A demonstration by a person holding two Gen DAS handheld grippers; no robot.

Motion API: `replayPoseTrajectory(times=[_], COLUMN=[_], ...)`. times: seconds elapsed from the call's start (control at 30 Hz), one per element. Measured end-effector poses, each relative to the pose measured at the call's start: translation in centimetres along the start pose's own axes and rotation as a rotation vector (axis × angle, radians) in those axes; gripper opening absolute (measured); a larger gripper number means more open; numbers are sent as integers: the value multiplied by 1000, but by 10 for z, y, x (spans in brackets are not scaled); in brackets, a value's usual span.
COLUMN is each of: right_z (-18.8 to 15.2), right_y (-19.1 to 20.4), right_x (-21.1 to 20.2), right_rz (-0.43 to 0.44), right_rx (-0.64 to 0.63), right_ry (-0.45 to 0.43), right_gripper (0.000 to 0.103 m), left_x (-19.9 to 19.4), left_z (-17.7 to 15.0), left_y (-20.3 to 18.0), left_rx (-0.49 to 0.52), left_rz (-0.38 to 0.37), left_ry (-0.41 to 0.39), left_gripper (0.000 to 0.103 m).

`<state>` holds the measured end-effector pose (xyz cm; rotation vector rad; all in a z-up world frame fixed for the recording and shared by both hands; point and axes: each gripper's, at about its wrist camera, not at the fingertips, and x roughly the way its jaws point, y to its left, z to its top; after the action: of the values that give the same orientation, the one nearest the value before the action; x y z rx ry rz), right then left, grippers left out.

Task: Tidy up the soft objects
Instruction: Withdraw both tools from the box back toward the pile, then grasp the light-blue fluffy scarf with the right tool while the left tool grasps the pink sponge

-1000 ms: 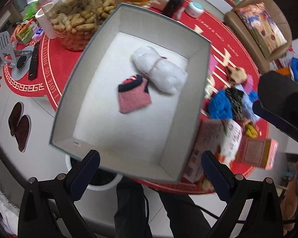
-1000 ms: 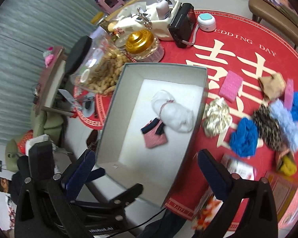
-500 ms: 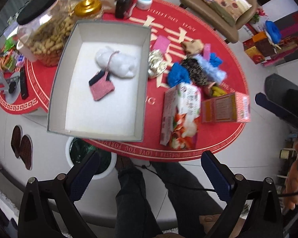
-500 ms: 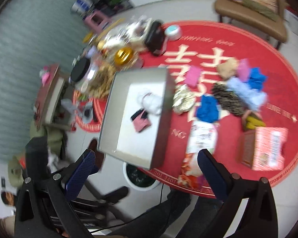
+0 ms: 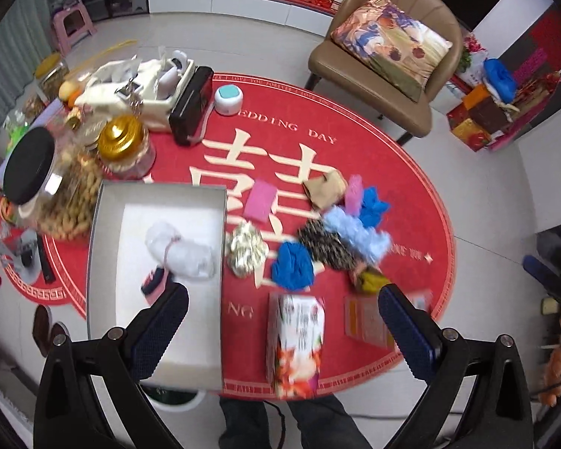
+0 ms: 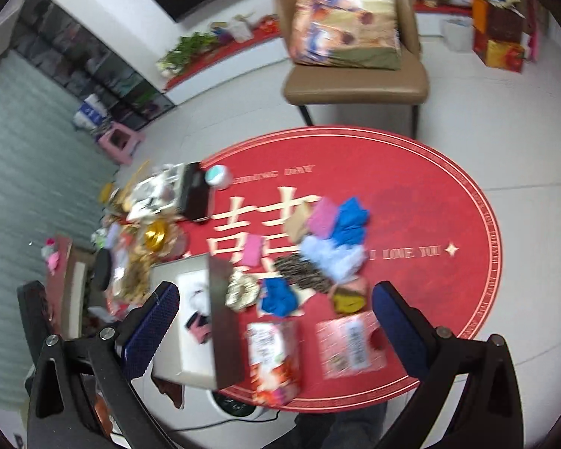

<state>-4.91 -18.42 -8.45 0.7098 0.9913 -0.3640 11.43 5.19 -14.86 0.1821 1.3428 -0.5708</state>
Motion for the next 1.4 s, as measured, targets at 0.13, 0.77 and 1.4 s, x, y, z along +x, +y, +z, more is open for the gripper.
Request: replayPoseTrajectory(times=[0.13,0.77,1.4], right_z=[22,38,18], right_y=[-36,-121,-97], right_x=[42,264,338], right_rz=[-19,113,188], right_rx=[26,124,-28], right_ry=[82,572,771], right_gripper=[103,103,31], left_x=[61,287,318], left_z=[34,89,91], left_y=[-22,-31,-20], left_rx=[53,158,147], left_rz=[91,338,307], left_ry=[38,240,289], left_gripper=[102,102,102])
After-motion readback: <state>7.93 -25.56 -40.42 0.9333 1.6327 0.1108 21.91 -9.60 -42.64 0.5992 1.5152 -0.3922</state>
